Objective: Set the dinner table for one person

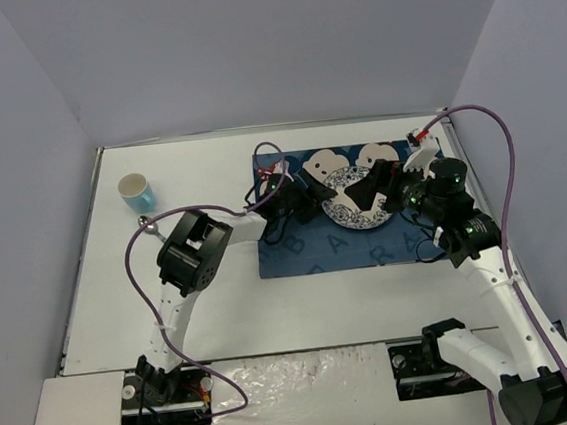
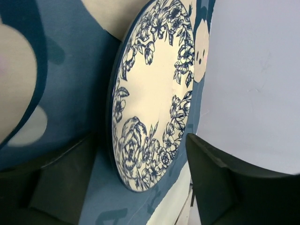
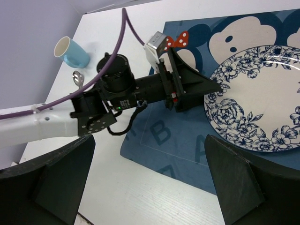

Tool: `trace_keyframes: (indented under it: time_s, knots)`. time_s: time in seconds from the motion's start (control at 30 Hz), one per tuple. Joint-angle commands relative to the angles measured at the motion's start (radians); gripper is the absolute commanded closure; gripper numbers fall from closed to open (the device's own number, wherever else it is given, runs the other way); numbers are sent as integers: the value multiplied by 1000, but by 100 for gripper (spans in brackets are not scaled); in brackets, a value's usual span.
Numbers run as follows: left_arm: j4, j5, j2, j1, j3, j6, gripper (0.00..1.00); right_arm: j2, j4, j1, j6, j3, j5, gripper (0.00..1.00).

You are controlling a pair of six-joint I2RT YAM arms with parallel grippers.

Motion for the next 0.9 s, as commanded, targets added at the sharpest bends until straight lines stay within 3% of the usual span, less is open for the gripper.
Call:
trace_keyframes:
  time_s: [0.0, 0.07, 0.23, 0.4, 0.5, 0.63, 0.7, 0.87]
  knots:
    - [-112, -55, -207, 25, -69, 104, 20, -18, 28, -5, -36, 24, 34, 0]
    - [-308, -100, -316, 42, -91, 220, 13, -9, 22, -3, -46, 31, 33, 0]
    - [-754, -285, -555, 133, -72, 535, 13, 15, -9, -5, -92, 61, 59, 0]
    - [-1015, -341, -706, 378, 14, 797, 13, 66, -46, -2, -153, 109, 50, 0]
    - [-1102, -335, -704, 494, 91, 955, 13, 88, -47, 1, -174, 117, 40, 0]
    - [-1214, -354, -583, 686, 276, 1142, 17, 120, -49, 3, -210, 123, 18, 0]
    - [-1255, -349, -513, 774, 349, 1185, 22, 133, -51, 3, -217, 125, 7, 0]
    - [-1301, -244, -334, 873, 542, 1215, 31, 173, -51, 6, -223, 133, -20, 0]
